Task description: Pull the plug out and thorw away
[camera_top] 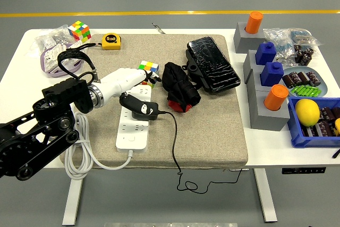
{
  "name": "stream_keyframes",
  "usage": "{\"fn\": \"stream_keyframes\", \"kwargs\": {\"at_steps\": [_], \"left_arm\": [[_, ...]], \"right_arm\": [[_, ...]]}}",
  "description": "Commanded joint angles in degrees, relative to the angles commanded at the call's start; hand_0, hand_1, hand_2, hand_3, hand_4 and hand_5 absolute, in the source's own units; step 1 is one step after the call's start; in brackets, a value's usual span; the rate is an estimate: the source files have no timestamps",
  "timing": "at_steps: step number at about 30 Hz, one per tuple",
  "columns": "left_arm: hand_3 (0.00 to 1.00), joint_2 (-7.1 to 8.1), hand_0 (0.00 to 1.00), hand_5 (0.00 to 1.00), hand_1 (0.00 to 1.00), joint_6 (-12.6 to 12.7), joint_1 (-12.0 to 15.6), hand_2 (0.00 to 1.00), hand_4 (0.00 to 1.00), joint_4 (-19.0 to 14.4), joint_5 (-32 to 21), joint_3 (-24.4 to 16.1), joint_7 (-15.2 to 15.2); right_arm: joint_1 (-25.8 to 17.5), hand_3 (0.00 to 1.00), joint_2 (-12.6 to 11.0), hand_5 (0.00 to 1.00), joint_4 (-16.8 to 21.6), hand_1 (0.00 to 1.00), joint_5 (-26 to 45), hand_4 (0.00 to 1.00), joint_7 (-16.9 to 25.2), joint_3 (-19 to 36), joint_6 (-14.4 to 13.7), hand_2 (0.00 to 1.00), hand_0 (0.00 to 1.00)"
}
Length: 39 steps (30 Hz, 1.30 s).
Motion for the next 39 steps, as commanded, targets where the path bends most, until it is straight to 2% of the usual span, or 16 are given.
{"fn": "stream_keyframes", "kwargs": {"at_steps": [7,8,13,14,30,31,36,37,39], "left_arm": [[0.782,-0.41,0.713,0.299,0.752,1.6,-0.5,0.726,0.998,2.3,2.0,1.5,-1.3],[0.746,-0.45,0.683,0.184,0.687,1.9,-0.6,0.692,0.998,2.9,2.4,1.9,-1.7],[0.746,-0.45,0.683,0.184,0.687,2.5,-0.4,0.692,0.998,4.4,2.3,2.9,-2.1],[0.724,-0.45,0.643,0.073,0.652,2.5,-0.4,0.664,0.998,4.5,2.3,3.0,-2.2],[0.682,-1.02,0.603,0.081,0.630,3.8,-1.0,0.629,0.998,7.6,1.1,4.7,-3.0],[0.622,-1.11,0.549,0.070,0.583,3.8,-1.1,0.553,0.998,7.7,1.0,4.7,-3.0],[0.622,-1.36,0.549,0.070,0.583,3.6,-1.6,0.553,0.998,8.3,0.4,5.1,-2.8],[0.567,-1.40,0.517,0.048,0.522,3.6,-1.6,0.527,0.971,8.4,0.3,5.2,-2.8],[0.567,-1.48,0.517,0.048,0.522,3.6,-1.8,0.527,0.971,8.6,0.0,5.3,-2.8]], "right_arm": [[0.0,0.611,-0.1,0.496,0.0,0.679,0.0,0.998,0.0,-0.1,0.0,0.687,0.641],[0.0,0.611,-0.1,0.496,0.0,0.678,0.1,0.998,0.0,-0.2,0.0,0.687,0.641],[0.0,0.611,-0.2,0.496,0.0,0.678,0.2,0.998,0.0,-0.6,0.0,0.687,0.641],[0.0,0.610,-0.2,0.496,0.0,0.679,0.2,0.998,0.0,-0.6,0.0,0.687,0.641],[-0.1,0.611,-0.3,0.494,-0.1,0.678,0.2,0.998,0.0,-0.8,0.0,0.687,0.641],[-0.2,0.610,-0.2,0.493,-0.1,0.678,0.2,0.998,0.0,-0.8,0.0,0.688,0.641],[-0.2,0.610,-0.2,0.493,0.0,0.678,0.2,0.998,0.0,-0.7,0.0,0.688,0.641],[-0.2,0.610,-0.2,0.493,0.0,0.678,0.2,0.998,0.0,-0.7,0.0,0.687,0.641],[-0.1,0.610,-0.1,0.493,0.0,0.678,0.2,0.998,0.0,-0.6,0.0,0.687,0.641]]}}
